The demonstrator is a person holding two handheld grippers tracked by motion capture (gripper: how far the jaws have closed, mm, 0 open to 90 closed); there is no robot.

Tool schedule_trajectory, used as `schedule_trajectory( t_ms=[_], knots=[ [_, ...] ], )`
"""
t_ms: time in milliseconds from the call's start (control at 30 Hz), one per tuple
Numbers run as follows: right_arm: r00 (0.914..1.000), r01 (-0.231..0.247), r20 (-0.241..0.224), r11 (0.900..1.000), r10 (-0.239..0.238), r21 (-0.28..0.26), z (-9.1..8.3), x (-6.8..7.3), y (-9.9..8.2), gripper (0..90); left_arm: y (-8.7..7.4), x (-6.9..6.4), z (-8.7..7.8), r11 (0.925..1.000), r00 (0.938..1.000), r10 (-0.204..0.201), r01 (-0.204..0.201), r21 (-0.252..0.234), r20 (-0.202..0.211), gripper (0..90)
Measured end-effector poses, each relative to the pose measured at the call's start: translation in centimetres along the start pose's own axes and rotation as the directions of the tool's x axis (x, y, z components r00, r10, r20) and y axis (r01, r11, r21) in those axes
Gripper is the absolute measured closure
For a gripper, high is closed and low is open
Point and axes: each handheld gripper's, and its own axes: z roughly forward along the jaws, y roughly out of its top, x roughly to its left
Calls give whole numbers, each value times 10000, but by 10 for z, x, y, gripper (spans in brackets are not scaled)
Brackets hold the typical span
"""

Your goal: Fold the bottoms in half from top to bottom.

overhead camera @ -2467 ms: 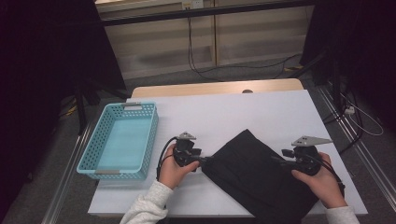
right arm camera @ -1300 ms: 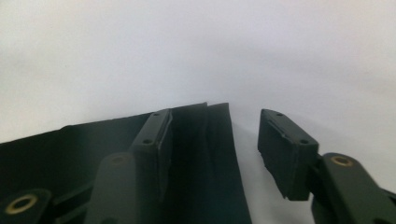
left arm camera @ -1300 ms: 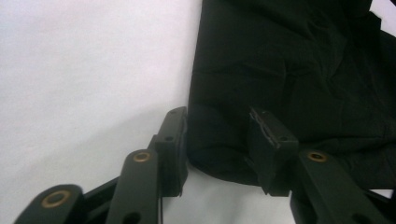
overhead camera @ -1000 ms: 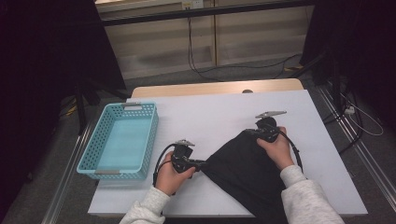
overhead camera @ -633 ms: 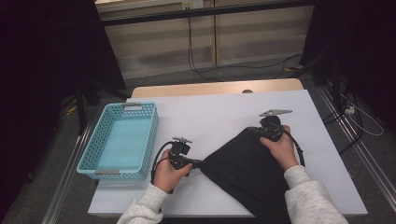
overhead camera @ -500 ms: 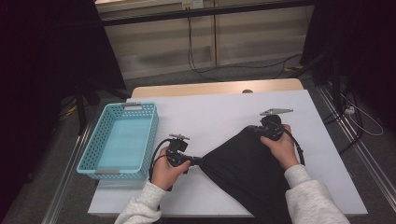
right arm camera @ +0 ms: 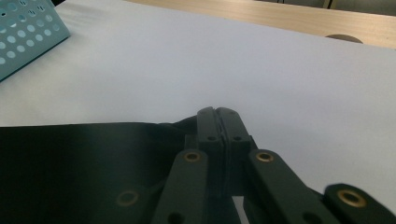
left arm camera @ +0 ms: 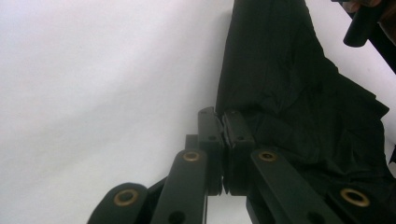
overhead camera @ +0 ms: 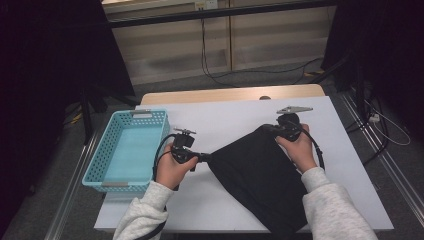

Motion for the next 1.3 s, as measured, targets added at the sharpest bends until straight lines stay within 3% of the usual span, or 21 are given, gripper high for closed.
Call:
schedule_trajectory(
  t_ms=[500, 700, 867, 933, 967, 1000, 1033, 1067, 1133, 1300],
  knots=[
    [10000, -7, 73, 9992, 10, -402, 5, 6, 18, 890, 16, 6, -17, 9995, 9997, 23, -31, -299, -250, 878],
    [10000, 0, 96, 9991, 4, -430, 16, 12, 31, 890, 22, 16, -25, 9987, 9984, -84, 57, -503, -550, 878],
    [9999, -34, 142, 9965, 46, -835, 30, 21, 50, 889, 24, 28, -35, 9958, 9943, -285, 193, -893, -1030, 878],
    [9998, 124, 167, 9957, -109, -913, 37, 27, 56, 822, 23, 32, -35, 9955, 9925, -212, 98, -944, -1205, 868],
    [9986, 327, 438, 9953, -288, -906, 39, 31, 58, 759, 22, 34, -34, 9949, 9911, -99, -35, -1006, -1326, 829],
    [9980, 388, 526, 9955, -344, -862, 39, 32, 59, 713, 21, 35, -33, 9937, 9890, 16, -182, -1107, -1480, 731],
    [9984, 425, 395, 9962, -396, -760, 39, 33, 58, 701, 20, 36, -33, 9937, 9880, 14, -187, -1101, -1546, 635],
    [9987, 468, 246, 9971, -454, -608, 38, 34, 57, 675, 18, 36, -32, 9937, 9886, -29, -141, -1115, -1505, 603],
    [9963, 769, 420, 9963, -753, -376, 33, 35, 50, 615, 15, 35, -27, 9935, 9898, 28, -189, -1119, -1424, 495],
    [9971, 707, 257, 9974, -710, 129, 15, 27, 25, 520, 8, 25, -16, 9939, 9904, 406, -537, -966, -1323, 360]
  ],
)
